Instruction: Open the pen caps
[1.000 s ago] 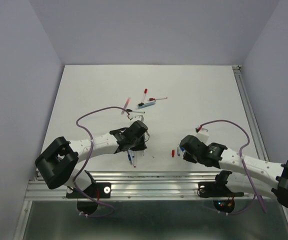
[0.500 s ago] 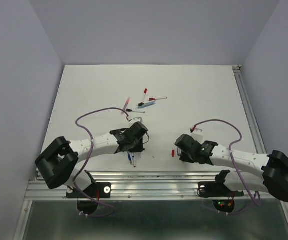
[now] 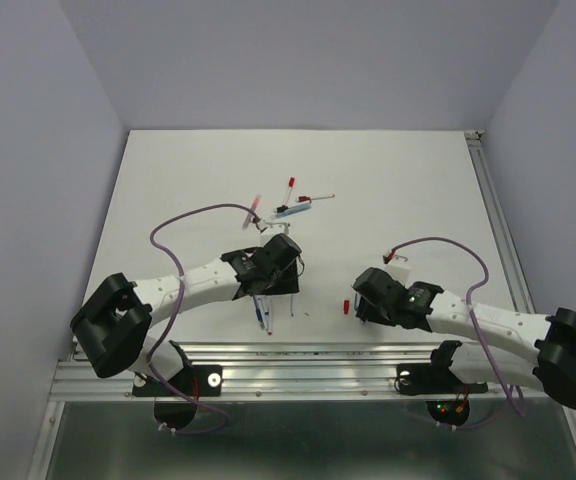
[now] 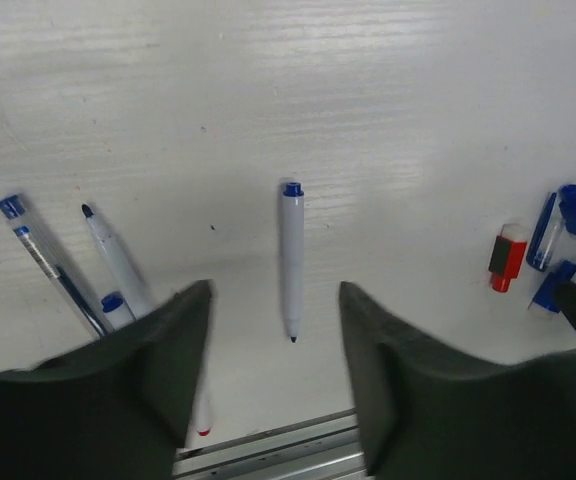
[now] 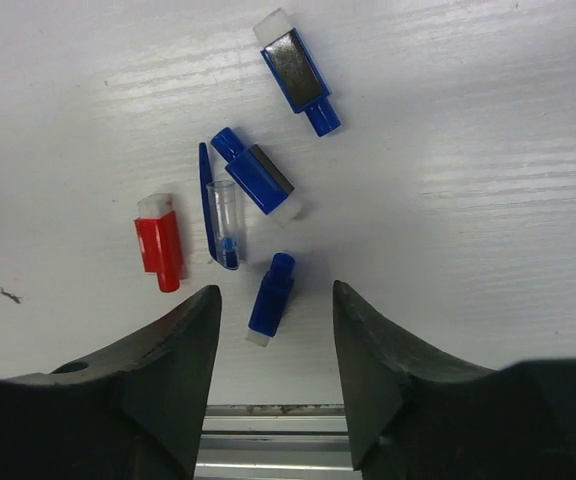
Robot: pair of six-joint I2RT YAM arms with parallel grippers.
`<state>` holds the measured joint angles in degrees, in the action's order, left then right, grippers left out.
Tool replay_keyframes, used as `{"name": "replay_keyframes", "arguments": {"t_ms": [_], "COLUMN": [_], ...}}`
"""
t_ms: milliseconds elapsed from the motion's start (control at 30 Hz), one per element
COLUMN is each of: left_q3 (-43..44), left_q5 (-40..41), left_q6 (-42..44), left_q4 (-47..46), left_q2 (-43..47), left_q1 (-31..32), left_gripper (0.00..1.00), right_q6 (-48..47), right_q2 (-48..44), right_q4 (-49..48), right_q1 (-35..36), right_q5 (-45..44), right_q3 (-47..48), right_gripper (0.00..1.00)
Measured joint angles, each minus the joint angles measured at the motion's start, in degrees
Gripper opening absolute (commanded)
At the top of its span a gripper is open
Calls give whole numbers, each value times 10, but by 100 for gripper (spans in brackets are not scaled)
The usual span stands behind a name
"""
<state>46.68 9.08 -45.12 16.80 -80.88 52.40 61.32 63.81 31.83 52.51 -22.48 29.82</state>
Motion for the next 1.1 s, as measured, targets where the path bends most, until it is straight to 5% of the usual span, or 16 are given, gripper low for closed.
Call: {"name": "replay_keyframes", "arguments": {"t_ms": [167,433,800,1100], "left_q3": [53,148,200,178], "left_q5": [46,111,43,9], "left_q6": [9,55,185,195], "left_q4": [27,51,-17,-34], "left_q2": [0,0,-52,-65], "left_q1": [0,-50,-192,-273], "left_gripper": [99,99,99,99], "right_q6": [-2,-20,-68,-187], "right_q2": [-43,-116,-134,30], "right_q4": [37,61,54,-75], "right_q1": [0,0,0,0], "right_q5": [-18,-45,-46,72], "right_q3": [27,50,50,76], "right_gripper": [100,100,95,86]}}
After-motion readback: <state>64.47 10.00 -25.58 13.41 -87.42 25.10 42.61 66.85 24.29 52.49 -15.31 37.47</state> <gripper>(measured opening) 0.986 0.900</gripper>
